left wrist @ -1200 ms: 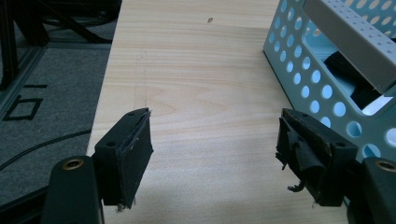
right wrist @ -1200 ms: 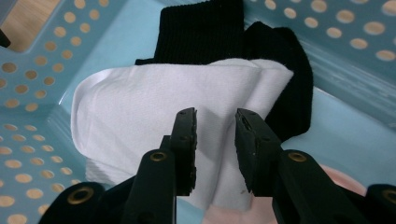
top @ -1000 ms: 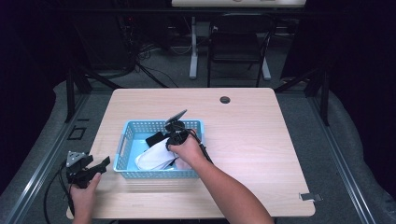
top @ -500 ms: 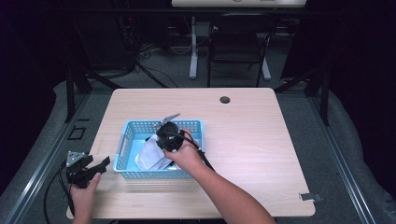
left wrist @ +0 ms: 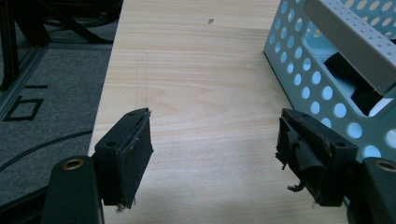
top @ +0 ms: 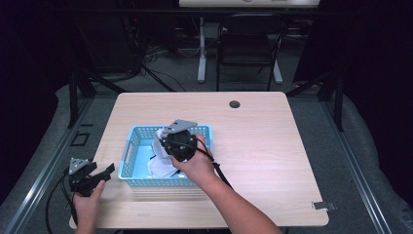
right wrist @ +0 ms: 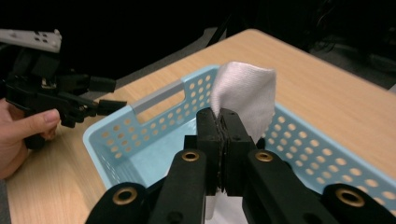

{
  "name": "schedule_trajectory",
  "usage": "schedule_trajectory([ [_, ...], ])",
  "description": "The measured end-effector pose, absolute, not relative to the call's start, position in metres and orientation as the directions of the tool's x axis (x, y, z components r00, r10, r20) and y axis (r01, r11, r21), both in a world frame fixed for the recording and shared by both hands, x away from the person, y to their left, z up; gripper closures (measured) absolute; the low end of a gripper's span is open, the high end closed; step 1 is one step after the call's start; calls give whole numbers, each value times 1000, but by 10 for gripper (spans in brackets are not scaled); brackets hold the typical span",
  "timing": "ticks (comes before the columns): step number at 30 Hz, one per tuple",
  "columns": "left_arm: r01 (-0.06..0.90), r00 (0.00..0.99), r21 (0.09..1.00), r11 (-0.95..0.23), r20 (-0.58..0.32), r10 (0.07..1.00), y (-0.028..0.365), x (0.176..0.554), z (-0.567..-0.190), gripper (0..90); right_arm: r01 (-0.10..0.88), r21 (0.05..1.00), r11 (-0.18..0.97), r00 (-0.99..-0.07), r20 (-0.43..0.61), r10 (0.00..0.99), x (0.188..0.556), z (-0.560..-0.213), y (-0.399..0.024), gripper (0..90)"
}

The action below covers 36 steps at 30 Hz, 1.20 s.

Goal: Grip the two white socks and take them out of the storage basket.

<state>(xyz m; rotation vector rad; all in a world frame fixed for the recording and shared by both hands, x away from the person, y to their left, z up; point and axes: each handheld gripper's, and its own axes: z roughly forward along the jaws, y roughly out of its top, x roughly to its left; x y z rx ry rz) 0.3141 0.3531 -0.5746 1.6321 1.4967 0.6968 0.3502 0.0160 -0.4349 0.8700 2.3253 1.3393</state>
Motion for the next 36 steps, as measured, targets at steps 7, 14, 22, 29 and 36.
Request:
schedule_trajectory([
  [7, 544, 150, 839, 16, -116, 982, 353, 314, -575, 264, 307, 902, 303, -749, 32, 661, 335, -415, -10, 886],
  [14, 541, 151, 841, 17, -117, 982, 353, 314, -575, 264, 288, 919, 269, -729, 29, 684, 322, -407, -41, 886],
  [22, 550, 150, 835, 13, -114, 982, 353, 314, -575, 264, 281, 926, 252, -688, 11, 725, 303, -398, -80, 885],
  [29, 551, 150, 834, 10, -111, 982, 353, 314, -574, 264, 284, 931, 229, -656, 14, 755, 290, -395, -107, 885],
  [36, 551, 149, 834, 9, -110, 983, 352, 314, -574, 264, 309, 926, 215, -611, 20, 792, 283, -401, -135, 885],
])
